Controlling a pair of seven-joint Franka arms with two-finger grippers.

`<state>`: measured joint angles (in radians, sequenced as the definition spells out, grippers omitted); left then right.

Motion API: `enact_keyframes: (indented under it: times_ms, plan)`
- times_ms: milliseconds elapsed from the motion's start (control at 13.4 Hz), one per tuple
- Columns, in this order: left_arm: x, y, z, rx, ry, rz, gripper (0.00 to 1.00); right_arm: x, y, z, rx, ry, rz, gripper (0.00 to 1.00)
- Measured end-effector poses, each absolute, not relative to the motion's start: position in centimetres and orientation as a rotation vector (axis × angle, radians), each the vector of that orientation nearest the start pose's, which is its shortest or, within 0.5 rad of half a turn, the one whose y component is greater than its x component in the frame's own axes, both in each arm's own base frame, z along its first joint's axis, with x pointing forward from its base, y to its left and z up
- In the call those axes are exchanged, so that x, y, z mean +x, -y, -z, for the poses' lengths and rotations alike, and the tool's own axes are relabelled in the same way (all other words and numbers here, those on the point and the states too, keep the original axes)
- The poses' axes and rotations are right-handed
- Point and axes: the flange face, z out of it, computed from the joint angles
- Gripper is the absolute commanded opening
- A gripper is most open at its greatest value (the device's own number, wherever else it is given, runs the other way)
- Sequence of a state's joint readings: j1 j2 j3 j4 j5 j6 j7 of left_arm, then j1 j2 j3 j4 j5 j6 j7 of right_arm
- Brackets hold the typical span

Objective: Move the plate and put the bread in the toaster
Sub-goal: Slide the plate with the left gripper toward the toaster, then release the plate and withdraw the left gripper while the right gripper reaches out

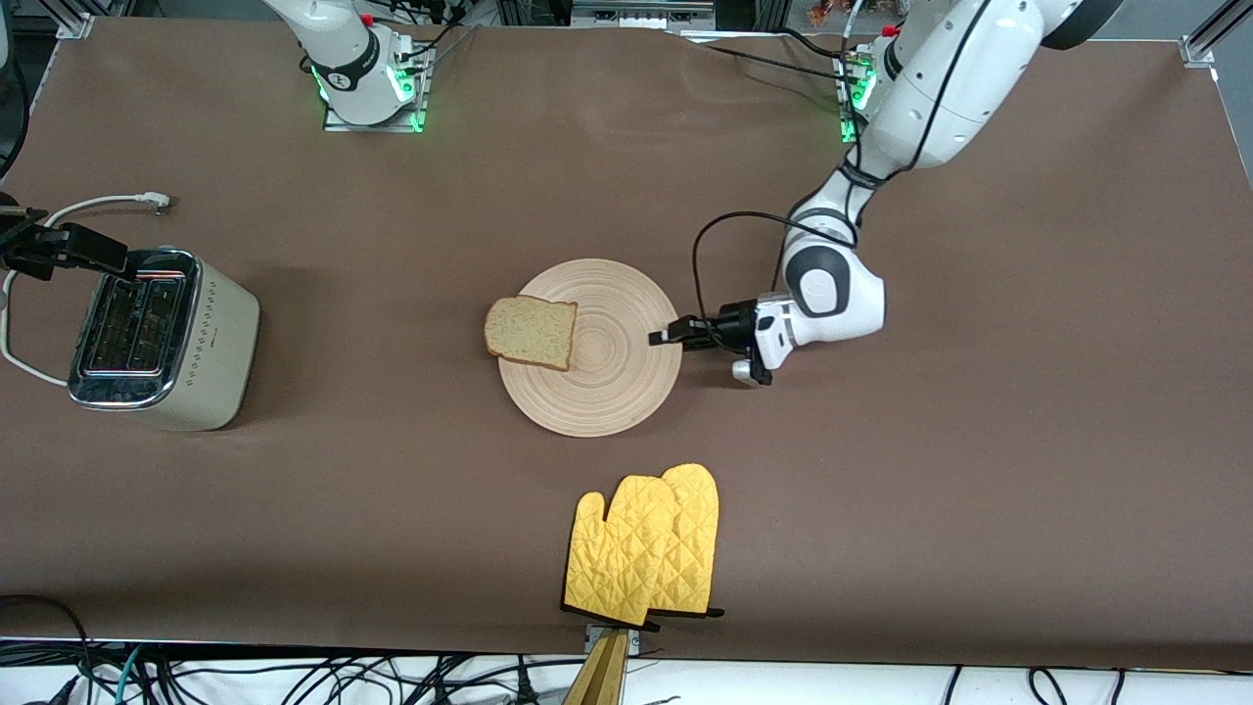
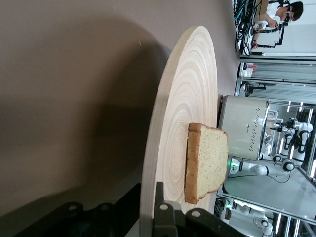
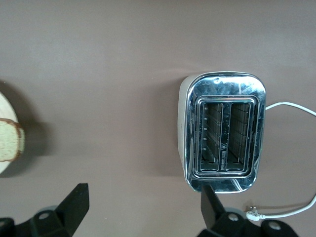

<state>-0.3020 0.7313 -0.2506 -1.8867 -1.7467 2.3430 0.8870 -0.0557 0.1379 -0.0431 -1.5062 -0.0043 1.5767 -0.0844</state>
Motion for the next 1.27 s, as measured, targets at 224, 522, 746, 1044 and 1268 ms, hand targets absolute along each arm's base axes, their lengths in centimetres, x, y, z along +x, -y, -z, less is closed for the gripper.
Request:
enact_keyframes:
  times_ms: [224, 522, 746, 1044, 1268]
  plan:
    - [50.5, 35.6, -10.4, 2.0, -0.229, 0.065, 0.05, 59.2, 5.7, -57.6, -3.144, -0.022, -0.107, 1.0]
    - [51.2, 35.8, -10.4, 1.992, -0.239, 0.049, 0.51, 59.2, 5.7, -57.6, -3.144, -0.022, -0.107, 1.0]
    - [52.0, 34.8, -10.4, 1.998, -0.252, 0.029, 1.0, 59.2, 5.7, -57.6, -3.144, -0.022, -0.108, 1.0]
    - [55.4, 29.3, -12.8, 1.987, -0.326, -0.066, 1.0, 59.4, 5.6, -57.2, -3.143, -0.018, -0.115, 1.0]
    - [56.6, 21.4, -16.8, 1.999, -0.387, -0.16, 1.0, 59.8, 5.5, -56.0, -3.141, -0.013, -0.149, 1.0]
